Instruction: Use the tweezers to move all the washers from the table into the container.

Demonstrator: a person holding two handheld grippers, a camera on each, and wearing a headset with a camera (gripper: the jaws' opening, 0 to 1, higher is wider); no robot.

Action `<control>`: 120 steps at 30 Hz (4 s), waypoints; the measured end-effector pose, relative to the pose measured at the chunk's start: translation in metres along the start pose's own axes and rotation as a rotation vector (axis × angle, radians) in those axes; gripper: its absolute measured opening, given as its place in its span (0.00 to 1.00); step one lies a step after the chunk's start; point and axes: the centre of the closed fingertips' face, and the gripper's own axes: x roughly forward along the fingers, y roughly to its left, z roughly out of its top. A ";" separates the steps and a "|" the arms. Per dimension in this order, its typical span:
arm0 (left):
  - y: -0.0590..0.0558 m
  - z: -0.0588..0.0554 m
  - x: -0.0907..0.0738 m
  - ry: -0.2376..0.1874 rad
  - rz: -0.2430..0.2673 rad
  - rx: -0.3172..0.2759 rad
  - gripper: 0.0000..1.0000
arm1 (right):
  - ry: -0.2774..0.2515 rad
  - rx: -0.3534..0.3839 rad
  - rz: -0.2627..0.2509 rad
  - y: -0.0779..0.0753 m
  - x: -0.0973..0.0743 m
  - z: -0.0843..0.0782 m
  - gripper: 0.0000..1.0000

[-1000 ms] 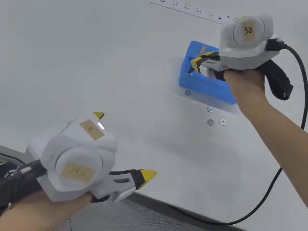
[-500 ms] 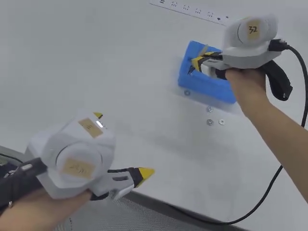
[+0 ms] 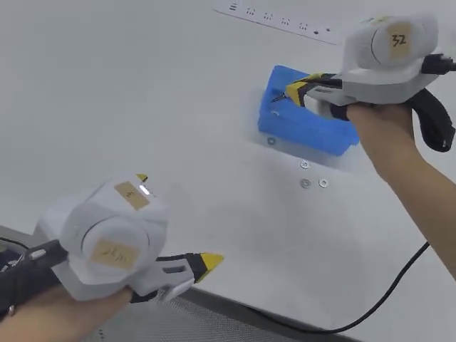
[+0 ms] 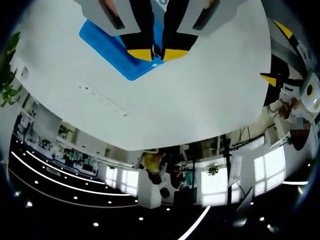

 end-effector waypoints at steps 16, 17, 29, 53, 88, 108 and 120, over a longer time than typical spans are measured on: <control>0.001 0.000 -0.001 -0.001 0.002 -0.004 0.89 | 0.207 -0.193 0.079 0.043 -0.021 -0.051 0.01; 0.001 0.000 -0.001 0.000 0.003 -0.004 0.89 | 0.220 -0.191 0.092 0.046 -0.019 -0.055 0.01; 0.003 -0.002 0.000 0.012 0.016 0.001 0.88 | 0.259 -0.164 0.129 0.053 0.001 -0.069 0.01; 0.004 -0.005 0.000 0.027 0.020 -0.003 0.86 | 0.031 0.066 0.040 0.041 0.007 -0.052 0.01; 0.005 -0.008 0.001 0.047 0.024 0.002 0.84 | 0.097 -0.059 0.049 0.030 0.015 -0.050 0.01; 0.005 -0.009 0.001 0.048 0.025 0.005 0.83 | 0.219 -0.131 0.146 0.046 -0.004 -0.056 0.00; 0.005 -0.010 0.001 0.052 0.024 0.007 0.83 | 0.267 -0.167 0.160 0.057 -0.003 -0.073 0.01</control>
